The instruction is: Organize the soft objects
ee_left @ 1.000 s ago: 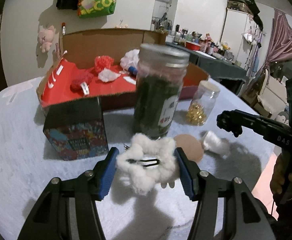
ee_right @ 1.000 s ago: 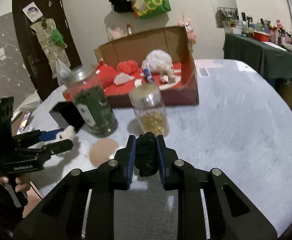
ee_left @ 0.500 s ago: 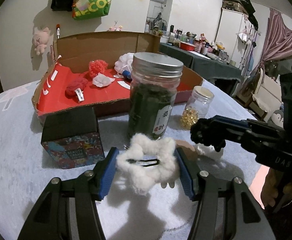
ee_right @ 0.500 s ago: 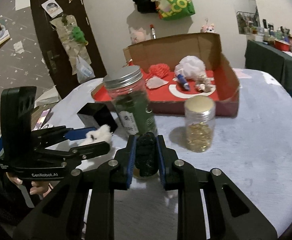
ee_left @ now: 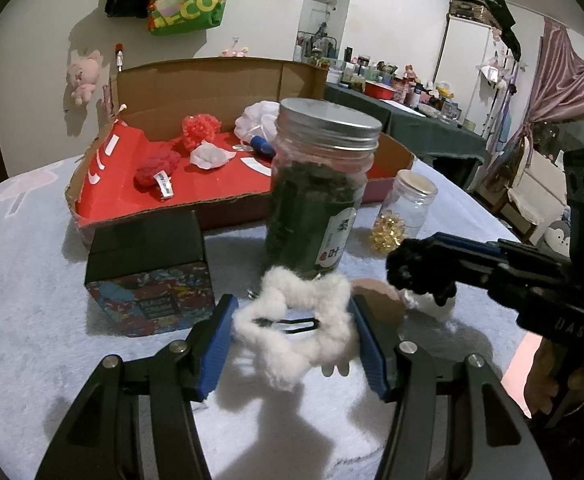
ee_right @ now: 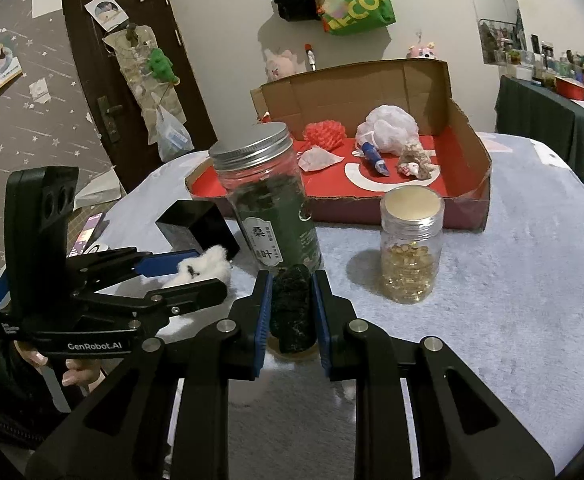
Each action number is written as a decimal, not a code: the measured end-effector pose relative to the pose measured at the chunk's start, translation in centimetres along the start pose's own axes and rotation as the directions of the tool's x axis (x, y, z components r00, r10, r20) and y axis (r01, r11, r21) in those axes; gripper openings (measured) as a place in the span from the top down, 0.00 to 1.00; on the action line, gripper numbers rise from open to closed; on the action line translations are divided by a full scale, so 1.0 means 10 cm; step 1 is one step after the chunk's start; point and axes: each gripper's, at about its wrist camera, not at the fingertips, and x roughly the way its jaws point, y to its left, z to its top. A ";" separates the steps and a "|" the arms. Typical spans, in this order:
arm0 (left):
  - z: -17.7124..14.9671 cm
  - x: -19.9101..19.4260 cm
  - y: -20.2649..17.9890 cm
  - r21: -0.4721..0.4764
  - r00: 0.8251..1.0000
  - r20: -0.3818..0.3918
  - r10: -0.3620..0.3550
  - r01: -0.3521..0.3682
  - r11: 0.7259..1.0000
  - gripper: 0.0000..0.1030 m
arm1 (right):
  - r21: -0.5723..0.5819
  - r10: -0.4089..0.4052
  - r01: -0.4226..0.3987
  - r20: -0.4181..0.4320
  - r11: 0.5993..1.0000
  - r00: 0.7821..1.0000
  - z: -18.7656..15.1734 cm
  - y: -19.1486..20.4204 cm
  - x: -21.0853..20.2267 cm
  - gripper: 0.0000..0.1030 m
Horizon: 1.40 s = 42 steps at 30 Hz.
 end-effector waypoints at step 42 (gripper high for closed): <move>-0.14 -0.34 1.22 -0.106 0.979 0.004 0.202 -0.200 0.974 0.42 | 0.099 -0.182 0.181 0.006 0.979 0.983 0.14 -0.95 -0.31 0.81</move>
